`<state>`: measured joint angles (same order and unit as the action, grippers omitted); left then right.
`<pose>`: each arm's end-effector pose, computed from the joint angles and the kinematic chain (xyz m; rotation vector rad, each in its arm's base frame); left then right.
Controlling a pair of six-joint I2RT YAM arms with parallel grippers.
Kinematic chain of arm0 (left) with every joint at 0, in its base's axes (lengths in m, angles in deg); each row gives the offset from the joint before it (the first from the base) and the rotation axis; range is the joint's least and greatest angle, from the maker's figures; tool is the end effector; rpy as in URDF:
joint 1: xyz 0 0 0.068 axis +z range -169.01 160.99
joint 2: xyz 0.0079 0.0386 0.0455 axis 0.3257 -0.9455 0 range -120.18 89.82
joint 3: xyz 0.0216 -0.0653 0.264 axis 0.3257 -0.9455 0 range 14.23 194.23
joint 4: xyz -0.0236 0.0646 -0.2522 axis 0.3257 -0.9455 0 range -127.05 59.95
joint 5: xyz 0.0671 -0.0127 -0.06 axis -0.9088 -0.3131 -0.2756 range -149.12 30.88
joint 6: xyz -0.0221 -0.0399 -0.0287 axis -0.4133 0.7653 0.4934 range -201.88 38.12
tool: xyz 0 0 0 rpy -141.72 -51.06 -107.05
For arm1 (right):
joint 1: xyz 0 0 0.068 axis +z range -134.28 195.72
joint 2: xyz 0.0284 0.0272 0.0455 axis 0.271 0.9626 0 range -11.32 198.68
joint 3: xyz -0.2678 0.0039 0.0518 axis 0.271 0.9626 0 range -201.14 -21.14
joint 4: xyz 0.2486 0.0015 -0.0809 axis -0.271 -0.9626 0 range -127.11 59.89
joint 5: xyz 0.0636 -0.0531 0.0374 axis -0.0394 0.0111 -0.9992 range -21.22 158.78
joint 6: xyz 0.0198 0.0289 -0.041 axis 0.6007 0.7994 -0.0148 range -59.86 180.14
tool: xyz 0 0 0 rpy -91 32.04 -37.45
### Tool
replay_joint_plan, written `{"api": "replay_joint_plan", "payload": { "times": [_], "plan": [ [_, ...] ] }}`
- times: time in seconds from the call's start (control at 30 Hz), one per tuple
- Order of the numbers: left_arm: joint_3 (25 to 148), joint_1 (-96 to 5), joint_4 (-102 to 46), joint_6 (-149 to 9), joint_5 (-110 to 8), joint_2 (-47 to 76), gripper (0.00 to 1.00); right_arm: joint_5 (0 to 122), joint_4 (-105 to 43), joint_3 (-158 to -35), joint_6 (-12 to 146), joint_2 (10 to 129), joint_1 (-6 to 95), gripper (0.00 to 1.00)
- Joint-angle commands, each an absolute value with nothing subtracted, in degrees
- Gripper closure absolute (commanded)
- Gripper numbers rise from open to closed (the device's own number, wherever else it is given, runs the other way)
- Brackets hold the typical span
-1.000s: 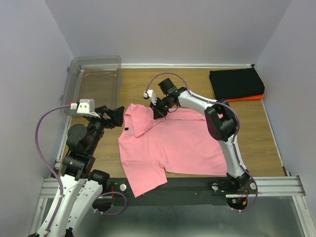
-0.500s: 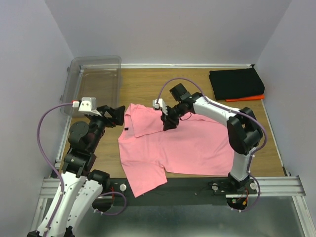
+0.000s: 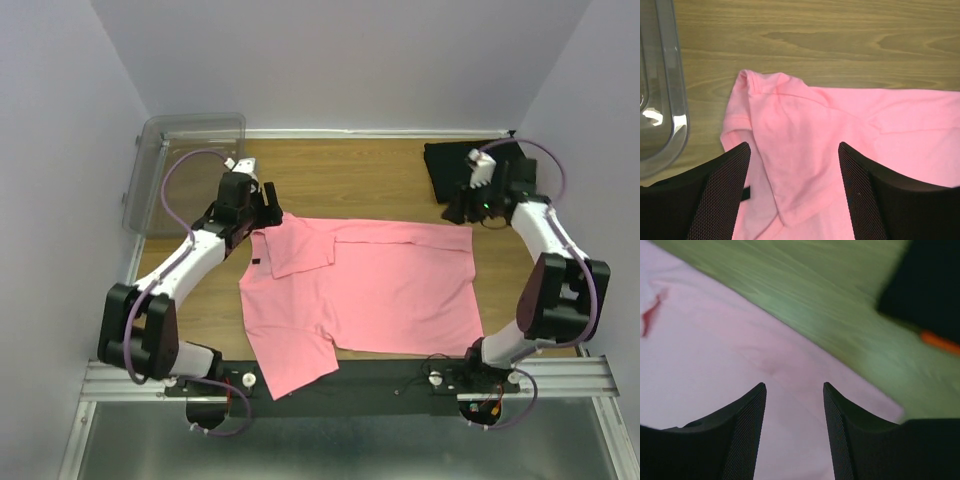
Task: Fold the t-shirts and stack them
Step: Fold the tshirt
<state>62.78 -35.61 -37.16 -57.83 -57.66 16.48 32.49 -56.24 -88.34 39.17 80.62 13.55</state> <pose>0.2728 -0.0822 0.2602 -0.1251 2.1565 -0.4424 0.3418 0.0081 0.2495 -0.6390 2.2219 0.5737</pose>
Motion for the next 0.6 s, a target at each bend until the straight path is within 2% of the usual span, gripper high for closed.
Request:
{"api": "replay_joint_plan", "payload": {
  "times": [0.0, 0.07, 0.2, 0.4, 0.57],
  "plan": [
    [70.3, -35.4, -39.2, -59.0, -63.9, 7.7, 0.22, 32.6, -52.9, -80.3, 47.5, 76.6, 0.9, 0.43],
    [74.9, -35.4, -40.2, -59.5, -66.6, 0.5, 0.26, 28.9, -51.8, -78.8, 48.0, 76.8, -6.0, 0.43],
    [81.5, -35.4, -41.5, -59.0, -68.5, -6.7, 0.32, 25.3, -51.8, -79.3, 47.2, 80.0, -11.6, 0.43],
    [86.1, -35.4, -43.3, -58.9, -70.8, -15.3, 0.39, 23.2, -51.6, -79.9, 47.0, 82.5, -12.8, 0.43],
    [87.3, -35.5, -44.1, -59.0, -72.2, -17.1, 0.44, 23.2, -51.6, -80.4, 46.6, 83.7, -12.8, 0.43]
  ]
}}
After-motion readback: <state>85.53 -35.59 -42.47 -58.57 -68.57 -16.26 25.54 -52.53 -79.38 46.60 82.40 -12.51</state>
